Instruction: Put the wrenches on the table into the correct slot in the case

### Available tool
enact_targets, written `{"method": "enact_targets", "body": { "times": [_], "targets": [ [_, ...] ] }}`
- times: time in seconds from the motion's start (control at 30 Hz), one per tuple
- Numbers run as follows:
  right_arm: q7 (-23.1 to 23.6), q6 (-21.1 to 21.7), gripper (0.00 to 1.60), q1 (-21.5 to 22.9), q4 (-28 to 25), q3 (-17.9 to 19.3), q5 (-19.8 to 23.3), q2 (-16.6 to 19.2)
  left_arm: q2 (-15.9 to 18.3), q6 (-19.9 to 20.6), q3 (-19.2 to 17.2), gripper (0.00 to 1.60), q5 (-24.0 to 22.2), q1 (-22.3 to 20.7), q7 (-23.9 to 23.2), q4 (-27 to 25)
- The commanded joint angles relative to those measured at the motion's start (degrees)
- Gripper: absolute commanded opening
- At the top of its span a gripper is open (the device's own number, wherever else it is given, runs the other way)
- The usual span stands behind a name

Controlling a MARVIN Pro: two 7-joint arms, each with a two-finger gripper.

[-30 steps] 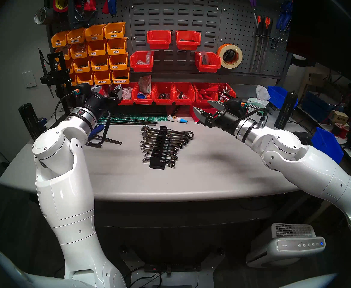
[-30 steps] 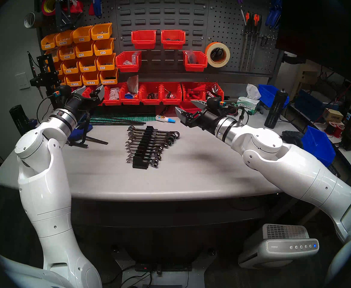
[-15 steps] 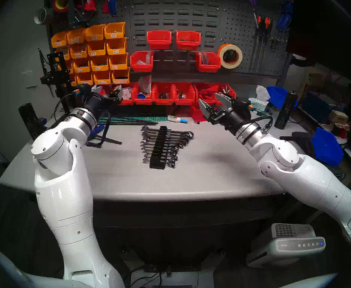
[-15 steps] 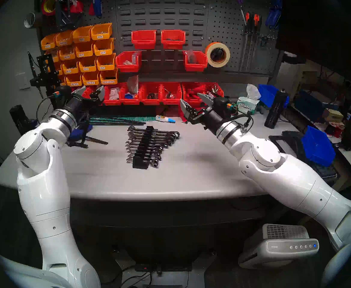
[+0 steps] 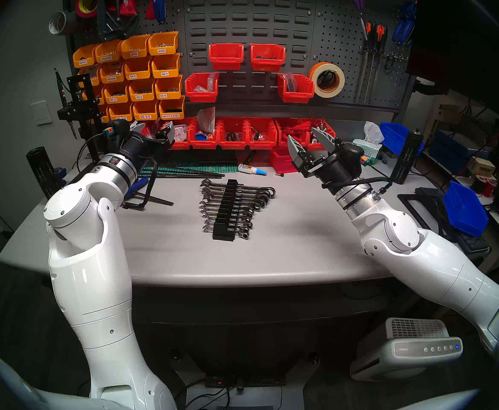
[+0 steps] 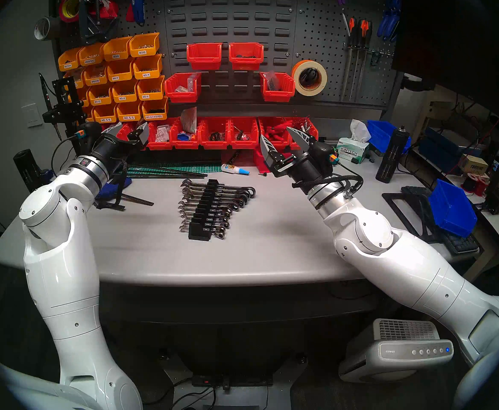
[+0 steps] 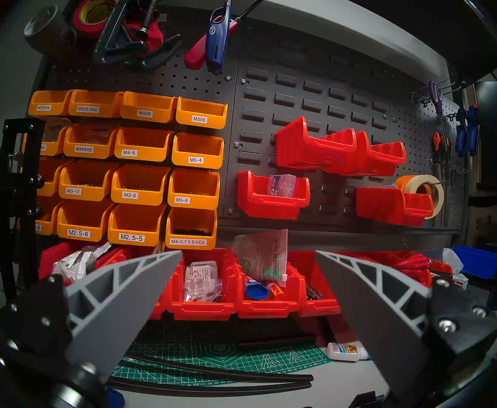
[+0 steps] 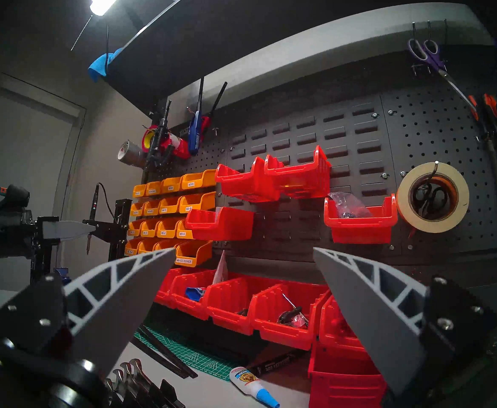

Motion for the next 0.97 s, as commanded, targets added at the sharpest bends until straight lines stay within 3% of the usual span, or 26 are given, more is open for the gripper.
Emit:
{"method": "enact_targets", "body": {
  "times": [0.0,0.93],
  "targets": [
    [0.2,-2.5,1.6,1.1,-0.3,1.4,-0.5,-0.4,0.0,-0.4,-0.1,1.6,-0.4,-1.5,0.1,-1.8],
    [0.1,-3.0,1.6,1.1,-0.2,1.3,-0.7,-0.5,0.0,-0.4,-0.1,1.6,-0.4,-1.5,0.1,-1.8]
  ]
}}
